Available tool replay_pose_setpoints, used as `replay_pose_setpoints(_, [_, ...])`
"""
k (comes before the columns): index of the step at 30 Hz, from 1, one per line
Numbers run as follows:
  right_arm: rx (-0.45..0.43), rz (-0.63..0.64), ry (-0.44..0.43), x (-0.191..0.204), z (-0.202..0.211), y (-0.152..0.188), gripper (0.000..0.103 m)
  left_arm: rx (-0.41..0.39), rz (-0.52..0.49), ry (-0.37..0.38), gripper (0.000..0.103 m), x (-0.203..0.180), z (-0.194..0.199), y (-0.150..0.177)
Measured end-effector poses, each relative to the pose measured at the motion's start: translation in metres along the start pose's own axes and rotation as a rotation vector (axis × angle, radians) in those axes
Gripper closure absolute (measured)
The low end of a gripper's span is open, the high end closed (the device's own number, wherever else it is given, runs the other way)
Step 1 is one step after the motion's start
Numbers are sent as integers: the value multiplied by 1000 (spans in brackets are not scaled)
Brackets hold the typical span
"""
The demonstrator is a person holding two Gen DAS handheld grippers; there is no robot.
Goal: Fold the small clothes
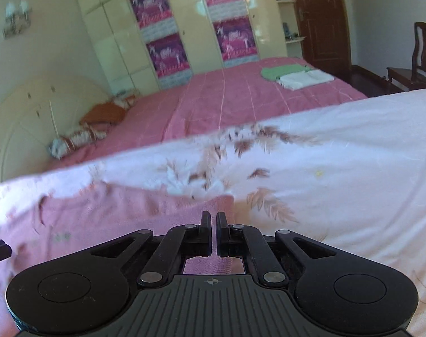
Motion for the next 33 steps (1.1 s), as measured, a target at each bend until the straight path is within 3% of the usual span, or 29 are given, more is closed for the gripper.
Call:
replay_pose_setpoints(1, [23,13,12,-1,-7,4,101,-9,-23,-32,39,-3,-1,3])
replay_pose_setpoints(3, [24,30,16,1,-1,5,100,-44,-6,-22,43,-3,14,5])
replay_pose_setpoints(7, [-20,52,-58,2,56,28,100,-114,28,-2,39,-7,57,20])
replay_pose_setpoints(10, [-4,54,-95,7,81,60,100,-2,26,-5,38,-14,43,41])
replay_pose_setpoints(12, [57,77,-60,8,70,86,101,-17,-2,-41,40,-20,43,41])
replay_pose_setpoints(13, [31,75,-70,9,71,90,101,-26,12,-39,40,-22,49,37])
replay_pose_setpoints(15, [20,69,-43,18,79,87,100,-101,24,-20,32,-25,66,34])
replay_pose_setpoints(16, [-20,61,-48,22,88,86,100,-74,11,-24,30,-27,62,37])
replay_pose_setpoints(17, [-46,57,-59,26,95,87,100,3,4,-20,29,-28,50,44])
replay_pose_setpoints(19, [12,80,-30,29,84,100,100,-26,-35,-32,28,-28,46,51])
replay_pose_setpoints(21, [17,89,-6,33,78,107,99,-34,10,-26,33,-20,64,49])
replay_pose_setpoints(22, [28,92,12,36,82,103,98,-70,39,-28,33,-12,77,49])
replay_pose_setpoints(23, [15,85,15,40,88,98,88,-101,80,-42,30,1,94,53])
replay_pose_setpoints(24, [-28,80,9,43,96,94,56,-110,123,-50,30,16,107,58])
replay_pose_setpoints(25, [-66,82,10,47,104,91,39,-114,161,-67,30,32,119,65])
replay_pose_setpoints(26, [-87,89,10,50,109,91,30,-115,197,-103,30,53,132,74])
replay_pose_setpoints(30, [-81,94,1,64,112,93,36,-96,350,-260,27,154,181,116])
replay_pose_setpoints(33, [-65,79,-9,83,110,99,36,-94,561,-375,39,241,218,153])
Point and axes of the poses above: each gripper's, at about its wrist camera, not at the fingertips, and z roughly against the way its jaws point, x to its left, y to its underside, the point moved 5 cm from there along -z, roughly the way its jaws point, and after that the axes turned 6 degrees about -z, right-handed, at the moved point
